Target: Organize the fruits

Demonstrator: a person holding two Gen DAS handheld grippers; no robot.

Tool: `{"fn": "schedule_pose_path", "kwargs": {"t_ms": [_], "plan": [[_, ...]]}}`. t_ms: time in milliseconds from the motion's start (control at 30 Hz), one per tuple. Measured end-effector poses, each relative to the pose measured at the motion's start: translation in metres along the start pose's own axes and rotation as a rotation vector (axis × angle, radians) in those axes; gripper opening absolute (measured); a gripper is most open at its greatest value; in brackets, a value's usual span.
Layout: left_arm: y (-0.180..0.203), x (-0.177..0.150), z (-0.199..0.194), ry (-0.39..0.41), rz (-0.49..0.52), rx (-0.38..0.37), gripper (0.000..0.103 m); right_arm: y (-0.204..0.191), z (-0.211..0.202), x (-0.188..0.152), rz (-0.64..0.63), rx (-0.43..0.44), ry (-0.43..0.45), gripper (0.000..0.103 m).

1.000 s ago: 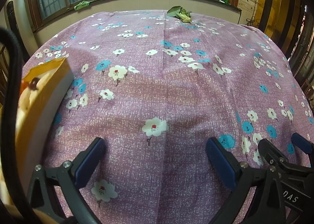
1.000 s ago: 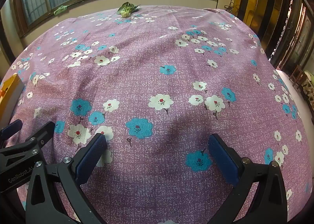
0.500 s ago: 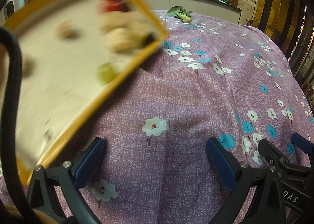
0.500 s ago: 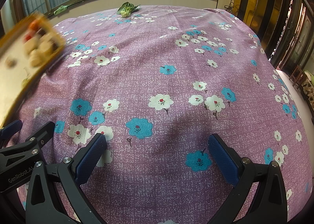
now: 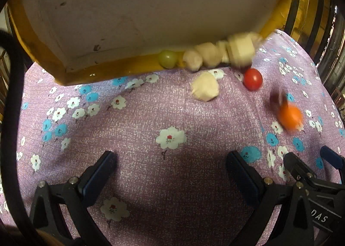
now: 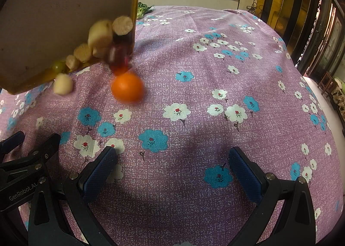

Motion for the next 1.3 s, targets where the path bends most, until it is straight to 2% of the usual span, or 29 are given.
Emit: {"fn": "schedule_pose_path", "kwargs": {"t_ms": [1300], "plan": [[-0.0021, -0.0023, -0.0016, 0.000, 0.000, 0.000, 0.103, 0.0006, -0.0001, 0.0009, 0.003, 0.000, 0.000, 0.103]]}}
Point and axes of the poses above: each gripper's, at about its wrist camera, not at the fingertips, and z roughly the way its jaws point, y to its right, x to its top, the point moved 3 cm from there along z, roughly the way its jaws point, and after that the axes turned 6 degrees about -x, right-handed, at the moved point
